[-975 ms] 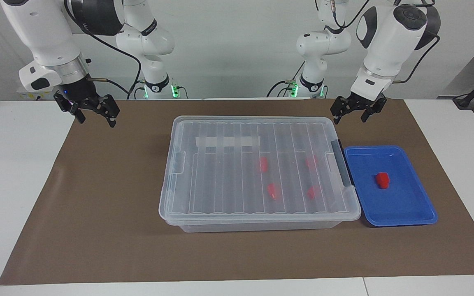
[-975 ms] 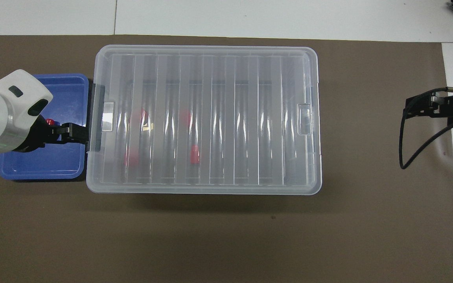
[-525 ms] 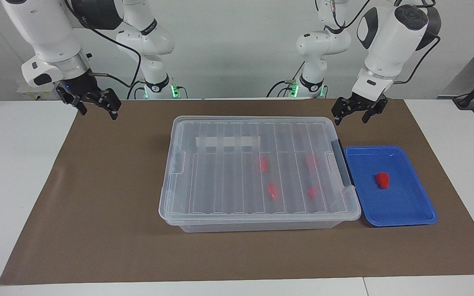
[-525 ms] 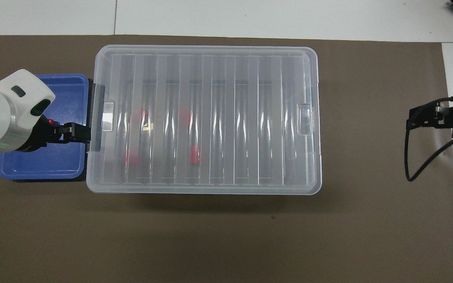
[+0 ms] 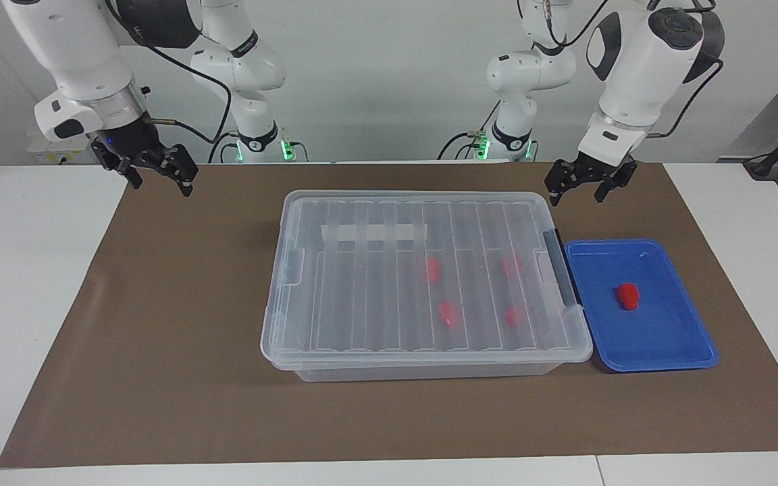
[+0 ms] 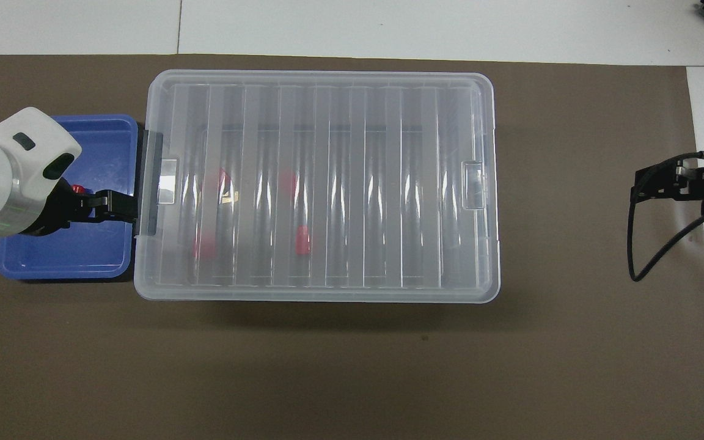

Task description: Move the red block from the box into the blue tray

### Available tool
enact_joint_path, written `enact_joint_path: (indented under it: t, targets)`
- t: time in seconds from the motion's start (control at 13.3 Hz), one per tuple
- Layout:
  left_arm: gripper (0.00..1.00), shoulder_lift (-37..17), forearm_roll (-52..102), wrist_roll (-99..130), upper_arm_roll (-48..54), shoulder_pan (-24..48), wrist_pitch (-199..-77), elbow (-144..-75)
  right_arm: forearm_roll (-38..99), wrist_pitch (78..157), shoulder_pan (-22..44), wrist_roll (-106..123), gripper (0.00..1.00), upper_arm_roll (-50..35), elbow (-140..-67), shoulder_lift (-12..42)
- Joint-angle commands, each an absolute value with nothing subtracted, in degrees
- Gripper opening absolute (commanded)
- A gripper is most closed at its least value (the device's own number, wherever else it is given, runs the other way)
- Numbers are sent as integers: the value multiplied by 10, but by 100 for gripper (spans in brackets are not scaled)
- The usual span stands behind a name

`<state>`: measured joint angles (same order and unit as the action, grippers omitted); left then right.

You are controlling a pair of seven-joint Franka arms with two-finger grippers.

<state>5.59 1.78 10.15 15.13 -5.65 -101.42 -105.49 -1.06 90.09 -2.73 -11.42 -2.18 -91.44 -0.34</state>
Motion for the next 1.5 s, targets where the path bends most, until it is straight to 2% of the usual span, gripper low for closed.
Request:
enact_joint_path:
  t: [0.0, 0.53, 0.82, 0.97, 1.27, 1.43]
  targets:
    - [100, 67, 25, 97, 150, -64, -1014, -1065, 1, 914, -37, -118, 100, -27, -944, -24]
    - [100, 84, 24, 99, 150, -64, -1004, -1042, 17, 915, -35, -97, 100, -26, -950, -27]
    - [100, 91, 18, 98, 149, -75, -964, -988, 13, 922, -30, -97, 100, -26, -953, -29]
    - [100, 80, 18, 95, 151, -100, -958, -960, 4, 922, -29, -93, 100, -26, -954, -29]
    - [100, 49, 17, 95, 150, -102, -940, -911, 4, 923, -30, -85, 100, -27, -954, -29]
    - [100, 46, 14, 94, 151, -101, -942, -911, 4, 922, -29, -86, 100, -27, -954, -29]
